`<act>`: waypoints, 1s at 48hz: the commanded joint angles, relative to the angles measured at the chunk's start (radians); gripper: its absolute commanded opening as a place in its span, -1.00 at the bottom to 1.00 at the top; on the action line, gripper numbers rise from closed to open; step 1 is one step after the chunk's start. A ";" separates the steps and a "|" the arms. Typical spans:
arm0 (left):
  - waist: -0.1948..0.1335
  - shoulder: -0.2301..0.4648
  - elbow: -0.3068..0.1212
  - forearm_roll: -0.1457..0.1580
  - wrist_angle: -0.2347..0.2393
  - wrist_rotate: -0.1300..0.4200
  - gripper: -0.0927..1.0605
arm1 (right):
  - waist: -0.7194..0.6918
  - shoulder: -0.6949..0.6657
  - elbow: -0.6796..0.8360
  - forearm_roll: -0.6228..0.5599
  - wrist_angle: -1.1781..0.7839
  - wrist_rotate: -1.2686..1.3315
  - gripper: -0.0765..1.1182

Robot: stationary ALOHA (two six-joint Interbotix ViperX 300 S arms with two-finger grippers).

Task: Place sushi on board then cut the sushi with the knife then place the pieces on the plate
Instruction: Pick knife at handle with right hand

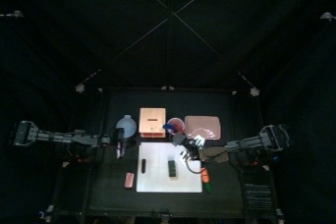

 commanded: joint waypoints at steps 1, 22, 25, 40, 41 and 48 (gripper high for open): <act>0.003 0.000 -0.008 0.002 -0.003 -0.002 -0.84 | -0.054 -0.025 -0.106 -0.021 0.031 -0.156 0.56; 0.003 0.000 0.018 -0.011 -0.002 -0.008 -0.84 | -0.135 0.264 -0.414 0.006 0.239 -0.646 0.56; 0.000 0.000 0.020 -0.018 -0.002 -0.008 -0.84 | -0.137 0.307 -0.453 -0.012 0.293 -0.698 0.56; -0.003 0.000 0.020 -0.031 -0.002 -0.002 -0.84 | -0.166 0.399 -0.497 -0.058 0.327 -0.746 0.56; -0.003 0.000 0.020 -0.029 -0.002 -0.002 -0.84 | -0.170 0.400 -0.489 -0.060 0.327 -0.746 0.56; 0.002 0.002 0.021 -0.028 -0.002 0.000 -0.84 | -0.202 0.402 -0.446 -0.063 0.327 -0.752 0.55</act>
